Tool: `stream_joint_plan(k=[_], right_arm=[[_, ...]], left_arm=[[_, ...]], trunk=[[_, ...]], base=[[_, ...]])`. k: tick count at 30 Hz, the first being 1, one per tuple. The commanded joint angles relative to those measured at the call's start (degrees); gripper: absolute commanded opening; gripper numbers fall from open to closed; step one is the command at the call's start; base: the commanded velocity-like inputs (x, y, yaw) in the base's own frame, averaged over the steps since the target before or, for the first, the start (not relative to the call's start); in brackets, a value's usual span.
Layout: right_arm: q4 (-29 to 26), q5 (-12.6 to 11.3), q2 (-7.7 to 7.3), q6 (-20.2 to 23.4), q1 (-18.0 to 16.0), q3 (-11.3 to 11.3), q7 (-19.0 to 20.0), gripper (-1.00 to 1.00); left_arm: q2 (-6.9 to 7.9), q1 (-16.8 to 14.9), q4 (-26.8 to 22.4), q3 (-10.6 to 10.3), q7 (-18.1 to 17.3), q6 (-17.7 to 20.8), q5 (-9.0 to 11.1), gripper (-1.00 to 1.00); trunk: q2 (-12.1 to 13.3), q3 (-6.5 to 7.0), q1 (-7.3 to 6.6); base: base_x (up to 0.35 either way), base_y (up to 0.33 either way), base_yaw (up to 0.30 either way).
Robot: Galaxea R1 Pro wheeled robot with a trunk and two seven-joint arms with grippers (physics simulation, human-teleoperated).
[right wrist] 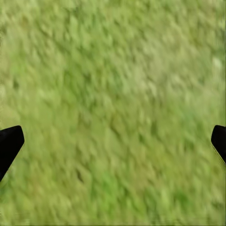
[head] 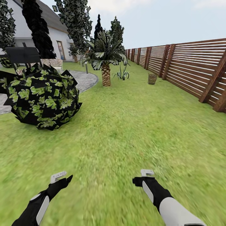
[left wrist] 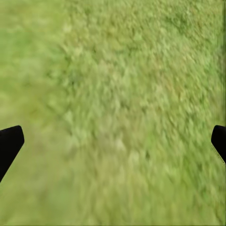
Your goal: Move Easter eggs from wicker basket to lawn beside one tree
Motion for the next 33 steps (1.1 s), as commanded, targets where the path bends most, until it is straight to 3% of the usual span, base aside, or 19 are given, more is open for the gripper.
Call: stream_joint_plan(k=[1, 33], right_arm=[[-0.11, -0.37, 0.03, 0.27, -0.03, 0.0, -0.29, 1.0], [-0.03, -0.37, 0.17, 0.15, -0.07, 0.18, 0.14, 1.0]], left_arm=[[0.0, -0.08, -0.08, -0.06, -0.31, 0.57, 0.61, 1.0], [-0.24, -0.2, 0.14, -0.79, -0.31, 0.2, 0.73, 1.0]], trunk=[[-0.02, -0.05, 0.03], [-0.02, -0.04, 0.03]], base=[[0.321, 0.0, 0.0], [0.321, 0.0, -0.001]])
